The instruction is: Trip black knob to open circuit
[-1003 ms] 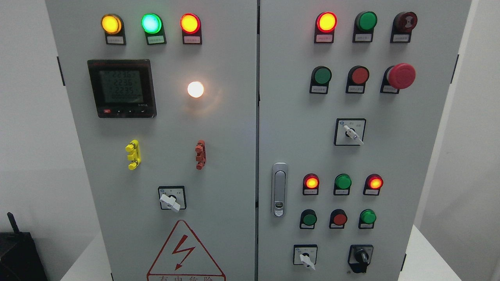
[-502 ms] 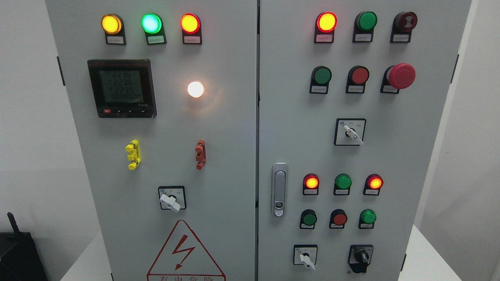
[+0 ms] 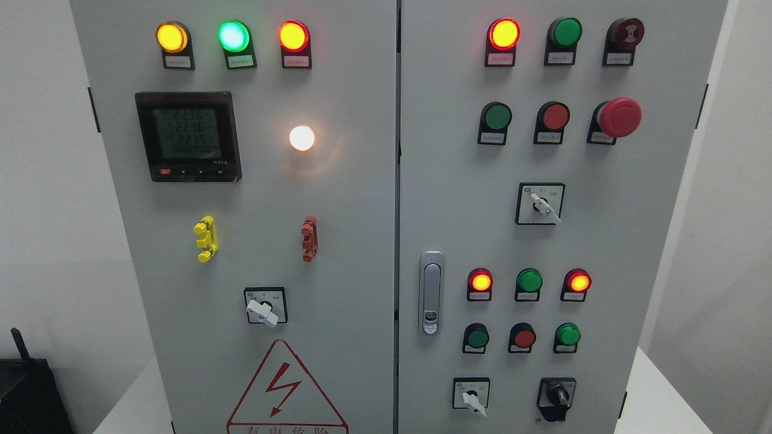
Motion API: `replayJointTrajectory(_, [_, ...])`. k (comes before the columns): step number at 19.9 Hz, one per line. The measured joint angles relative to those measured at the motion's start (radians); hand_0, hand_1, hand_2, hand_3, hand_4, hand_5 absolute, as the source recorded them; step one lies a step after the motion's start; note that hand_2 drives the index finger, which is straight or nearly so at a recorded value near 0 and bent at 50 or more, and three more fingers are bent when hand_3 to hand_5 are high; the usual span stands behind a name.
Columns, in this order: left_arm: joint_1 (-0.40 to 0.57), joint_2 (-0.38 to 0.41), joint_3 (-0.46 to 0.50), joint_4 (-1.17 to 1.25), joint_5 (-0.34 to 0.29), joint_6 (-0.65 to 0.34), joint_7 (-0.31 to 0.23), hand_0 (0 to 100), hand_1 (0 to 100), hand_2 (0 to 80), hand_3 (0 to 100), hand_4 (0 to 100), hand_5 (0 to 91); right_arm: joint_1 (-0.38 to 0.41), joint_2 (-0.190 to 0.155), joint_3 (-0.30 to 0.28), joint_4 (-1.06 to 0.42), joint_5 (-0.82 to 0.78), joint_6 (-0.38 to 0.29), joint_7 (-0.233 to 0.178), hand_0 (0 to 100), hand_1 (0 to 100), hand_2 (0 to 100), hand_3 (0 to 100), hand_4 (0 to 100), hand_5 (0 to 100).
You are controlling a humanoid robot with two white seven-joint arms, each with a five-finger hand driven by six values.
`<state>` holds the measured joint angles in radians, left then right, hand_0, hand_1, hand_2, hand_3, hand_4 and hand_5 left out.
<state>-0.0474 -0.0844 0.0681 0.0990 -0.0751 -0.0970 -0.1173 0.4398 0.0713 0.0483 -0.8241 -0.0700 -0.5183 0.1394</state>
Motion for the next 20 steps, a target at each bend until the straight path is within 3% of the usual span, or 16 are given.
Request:
replayJointTrajectory(8, [0.000, 0.000, 0.000, 0.000, 0.000, 0.000, 0.000, 12, 39, 0.0, 0, 0, 0.0, 0.018, -0.034, 0.012, -0.265, 0.000, -0.010, -0.003, 0, 0, 0, 18, 14, 12])
replayJointTrajectory(16, [0.000, 0.000, 0.000, 0.000, 0.000, 0.000, 0.000, 12, 39, 0.0, 0, 0, 0.0, 0.010, -0.053, 0.012, -0.508, 0.001, 0.056, -0.017, 0, 0, 0, 20, 17, 14])
replayJointTrajectory(20, [0.000, 0.000, 0.000, 0.000, 0.000, 0.000, 0.000, 12, 39, 0.0, 0, 0, 0.0, -0.001, -0.059, 0.012, -0.614, 0.003, 0.064, -0.031, 0, 0, 0, 32, 26, 21])
